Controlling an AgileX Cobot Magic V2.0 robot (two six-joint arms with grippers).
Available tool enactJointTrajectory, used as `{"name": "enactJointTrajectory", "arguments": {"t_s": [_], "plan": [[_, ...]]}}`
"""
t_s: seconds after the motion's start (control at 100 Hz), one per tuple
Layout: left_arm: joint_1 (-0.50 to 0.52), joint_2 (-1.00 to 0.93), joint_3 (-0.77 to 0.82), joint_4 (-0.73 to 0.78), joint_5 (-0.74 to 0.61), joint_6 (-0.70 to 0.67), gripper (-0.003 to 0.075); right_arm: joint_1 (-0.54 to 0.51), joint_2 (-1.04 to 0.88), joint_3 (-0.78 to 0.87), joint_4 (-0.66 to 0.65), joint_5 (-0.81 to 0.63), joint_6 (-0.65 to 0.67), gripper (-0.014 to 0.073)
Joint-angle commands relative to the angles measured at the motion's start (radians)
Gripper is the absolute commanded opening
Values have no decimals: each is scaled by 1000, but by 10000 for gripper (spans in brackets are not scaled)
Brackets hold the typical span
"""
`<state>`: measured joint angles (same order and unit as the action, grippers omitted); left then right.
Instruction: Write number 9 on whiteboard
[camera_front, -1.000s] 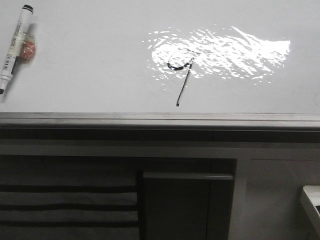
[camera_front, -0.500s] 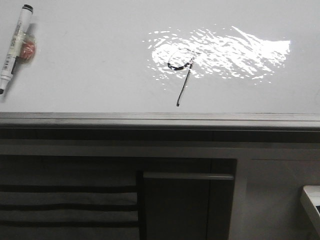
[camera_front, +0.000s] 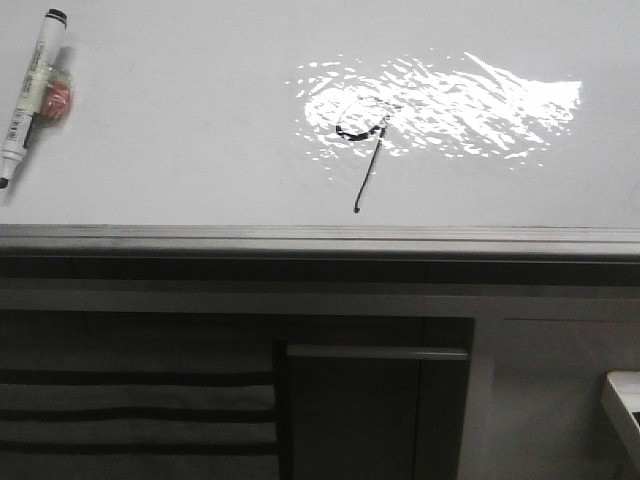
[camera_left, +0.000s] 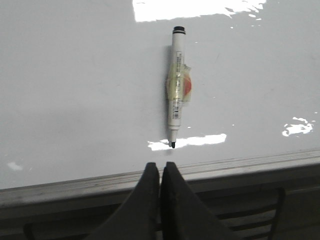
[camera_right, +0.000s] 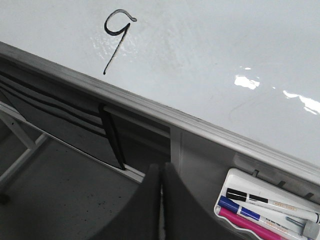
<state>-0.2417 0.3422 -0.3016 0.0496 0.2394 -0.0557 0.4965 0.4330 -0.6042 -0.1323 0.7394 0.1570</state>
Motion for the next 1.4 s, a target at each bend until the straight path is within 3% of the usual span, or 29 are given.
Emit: {"name": "enactJointTrajectory", "arguments": {"t_s": [0.0, 0.32, 0.51, 1.25, 1.32, 1.39], "plan": [[41, -93, 51, -18, -87, -6, -20, -5, 6, -25, -23, -65, 1, -72], [124, -356, 329, -68, -306, -13, -20, -5, 6, -25, -23, -65, 1, -72], [124, -375, 324, -66, -225, -13, -20, -5, 6, -25, -23, -60, 1, -72], [124, -375, 324, -66, -225, -13, -20, -11, -25, -15, -41, -62, -2, -72], [124, -375, 324, -66, -225, -13, -20, -57, -69, 27, -44, -136, 2, -72], [124, -375, 324, -66, -225, -13, -20, -128, -129, 117, -43, -299, 2, -72]]}}
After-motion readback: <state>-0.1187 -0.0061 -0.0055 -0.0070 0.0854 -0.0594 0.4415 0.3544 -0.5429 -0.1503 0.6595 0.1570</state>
